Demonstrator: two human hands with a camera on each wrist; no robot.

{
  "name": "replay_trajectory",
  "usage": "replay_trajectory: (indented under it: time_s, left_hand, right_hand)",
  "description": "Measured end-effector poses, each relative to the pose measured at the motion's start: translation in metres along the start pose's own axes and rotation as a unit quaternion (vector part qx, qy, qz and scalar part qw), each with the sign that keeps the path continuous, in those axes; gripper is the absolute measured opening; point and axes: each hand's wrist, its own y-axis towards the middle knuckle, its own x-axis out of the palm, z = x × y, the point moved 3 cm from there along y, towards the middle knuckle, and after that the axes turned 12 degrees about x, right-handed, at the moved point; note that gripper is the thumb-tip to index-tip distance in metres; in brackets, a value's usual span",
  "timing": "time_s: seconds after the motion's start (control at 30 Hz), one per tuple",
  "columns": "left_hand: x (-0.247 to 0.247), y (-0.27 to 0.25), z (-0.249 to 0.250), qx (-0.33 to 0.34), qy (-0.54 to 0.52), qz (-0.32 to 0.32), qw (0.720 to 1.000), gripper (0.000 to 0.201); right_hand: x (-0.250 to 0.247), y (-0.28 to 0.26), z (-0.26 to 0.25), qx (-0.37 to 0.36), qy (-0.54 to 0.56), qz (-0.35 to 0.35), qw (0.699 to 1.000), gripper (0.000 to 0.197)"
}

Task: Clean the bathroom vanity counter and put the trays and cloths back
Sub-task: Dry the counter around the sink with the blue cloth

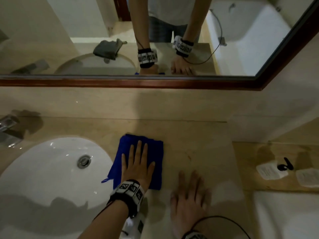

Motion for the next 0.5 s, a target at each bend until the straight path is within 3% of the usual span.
replay_trajectory:
  time_s: [0.1,0.2,0.23,0.37,0.43,0.5]
  left_hand:
    - [0.006,-0.022,0.009,0.012,0.028,0.029,0.999,0.070]
    - [0.015,-0.045,0.015,0.048,0.018,-0.056,0.997,0.073]
    - [0.020,-0.048,0.013,0.063,0.014,-0.049,0.997,0.070]
    - [0.023,-0.042,0.005,0.113,0.014,-0.053,0.992,0.070]
    - [0.015,-0.030,-0.001,0.153,-0.011,-0.062,0.986,0.071]
    - [0.004,-0.008,-0.011,0.184,-0.023,-0.062,0.981,0.069]
  right_hand:
    - [0.001,0.002,0.001,0.013,0.011,-0.022,1.000,0.062]
    - [0.001,0.002,-0.001,0.027,0.020,-0.003,0.999,0.064]
    - [0.002,0.001,-0.001,0.027,0.016,0.003,0.999,0.061]
    - [0.001,0.000,0.000,0.031,0.005,0.033,0.999,0.063]
    - [0.000,0.001,-0.014,0.003,-0.008,0.052,0.999,0.072]
    - [-0.004,0.009,-0.038,-0.020,0.025,0.061,0.998,0.065]
